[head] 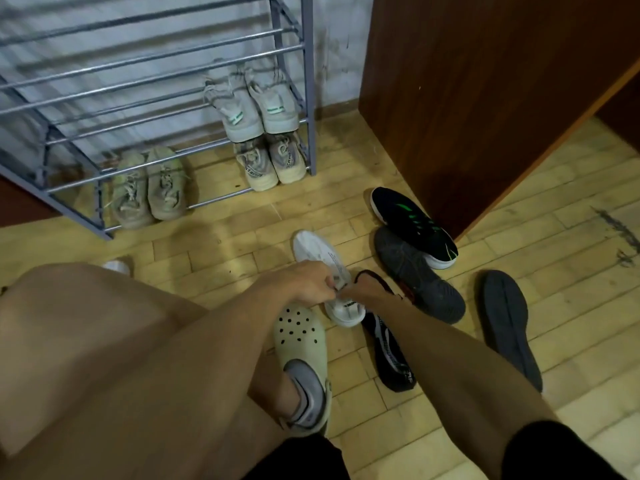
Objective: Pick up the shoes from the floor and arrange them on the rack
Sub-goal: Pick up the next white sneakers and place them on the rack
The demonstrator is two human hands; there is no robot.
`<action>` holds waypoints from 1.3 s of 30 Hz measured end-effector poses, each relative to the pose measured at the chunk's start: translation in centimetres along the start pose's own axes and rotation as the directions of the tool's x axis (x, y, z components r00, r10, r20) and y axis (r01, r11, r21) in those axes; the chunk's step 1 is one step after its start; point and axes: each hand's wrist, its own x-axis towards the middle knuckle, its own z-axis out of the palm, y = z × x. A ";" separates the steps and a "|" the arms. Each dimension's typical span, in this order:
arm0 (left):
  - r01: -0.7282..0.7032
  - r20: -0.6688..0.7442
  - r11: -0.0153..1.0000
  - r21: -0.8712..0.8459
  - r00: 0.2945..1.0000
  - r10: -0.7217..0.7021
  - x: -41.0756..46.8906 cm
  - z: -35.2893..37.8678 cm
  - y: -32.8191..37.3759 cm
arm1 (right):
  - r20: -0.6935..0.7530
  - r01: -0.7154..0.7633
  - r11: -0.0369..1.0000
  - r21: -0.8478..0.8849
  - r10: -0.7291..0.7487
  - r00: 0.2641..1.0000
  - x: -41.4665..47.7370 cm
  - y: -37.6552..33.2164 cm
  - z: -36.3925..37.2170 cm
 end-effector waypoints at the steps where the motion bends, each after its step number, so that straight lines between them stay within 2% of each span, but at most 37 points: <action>1: 0.016 0.007 1.000 0.013 1.000 -0.016 0.1 -0.1 -0.3 | 0.022 -0.036 0.998 -0.047 0.037 0.999 0.6 0.3 0.8; 3: 0.044 0.017 0.998 0.039 0.999 -0.044 0.1 -0.5 -0.8 | 0.006 -0.079 0.973 -0.215 0.082 0.997 1.5 0.7 2.0; 4: 0.057 0.020 0.998 0.037 0.998 -0.058 0.2 -0.7 -0.9 | -0.023 -0.076 0.972 -0.223 0.073 0.997 1.7 0.7 2.3; 7: 0.084 -0.007 0.996 0.020 0.996 -0.084 0.3 -1.4 -0.8 | -0.026 -0.091 0.983 -0.159 0.088 0.996 2.1 0.0 1.7; 9: 0.094 -0.029 0.995 0.017 0.995 -0.094 0.2 -1.8 -0.6 | 0.053 -0.062 0.990 -0.130 0.069 0.996 2.5 -0.3 0.2; 11: 0.117 -0.046 0.993 0.005 0.992 -0.117 0.1 -2.1 -0.4 | 0.194 -0.050 0.996 -0.073 0.063 0.979 1.5 -0.7 -1.6; 12: 0.144 -0.066 0.990 0.002 0.987 -0.143 0.0 -2.2 -0.3 | 0.208 -0.048 0.998 -0.039 0.055 0.977 1.0 -1.0 -2.6; 14: 0.193 -0.137 0.981 -0.029 0.971 -0.195 -0.4 -2.4 -0.3 | 0.095 0.025 0.997 0.071 -0.032 0.995 -0.4 -2.1 -4.4; 16: 0.153 -0.211 0.956 -0.249 0.955 -0.207 -0.9 -2.8 -0.1 | 0.035 0.130 0.965 0.228 -0.142 0.989 -2.2 -3.4 -5.9; 17: 0.108 -0.233 0.890 -0.442 0.945 -0.230 -1.2 -3.3 0.1 | 0.019 0.173 0.938 0.301 -0.188 0.982 -3.2 -4.3 -6.6; 18: 0.068 -0.243 0.769 -0.636 0.928 -0.284 -1.6 -3.9 0.5 | 0.003 0.221 0.917 0.333 -0.235 0.972 -4.3 -5.4 -7.5; 20: -0.026 -0.253 0.506 -0.862 0.888 -0.385 -2.8 -5.6 1.3 | -0.021 0.345 0.875 0.341 -0.359 0.933 -6.5 -7.9 -8.9; 22: -0.167 -0.351 0.414 -0.895 0.837 -0.420 -4.5 -7.5 1.7 | -0.036 0.464 0.819 0.338 -0.481 0.876 -9.2 -11.0 -10.3; 25: -0.359 -0.535 0.420 -0.833 0.715 -0.450 -8.7 -10.8 1.7 | -0.066 0.602 0.731 0.322 -0.617 0.784 -13.2 -15.4 -11.4; 27: -0.425 -0.617 0.457 -0.782 0.635 -0.465 -12.4 -12.7 1.1 | -0.060 0.661 0.686 0.305 -0.679 0.732 -15.9 -18.5 -11.4; 30: -0.478 -0.651 0.442 -0.759 0.567 -0.504 -18.0 -14.7 -0.3 | -0.028 0.731 0.616 0.294 -0.759 0.650 -19.6 -22.8 -10.6; 33: -0.549 -0.678 0.416 -0.725 0.466 -0.569 -23.4 -15.6 -2.3 | 0.004 0.788 0.569 0.235 -0.811 0.585 -23.2 -27.2 -8.9; 36: -0.605 -0.719 0.432 -0.669 0.378 -0.584 -28.4 -15.8 -5.0 | 0.034 0.822 0.550 0.146 -0.833 0.552 -26.3 -31.8 -6.7; 39: -0.632 -0.731 0.440 -0.638 0.318 -0.603 -32.9 -15.4 -8.2 | 0.128 0.822 0.569 0.025 -0.817 0.562 -28.8 -36.1 -3.3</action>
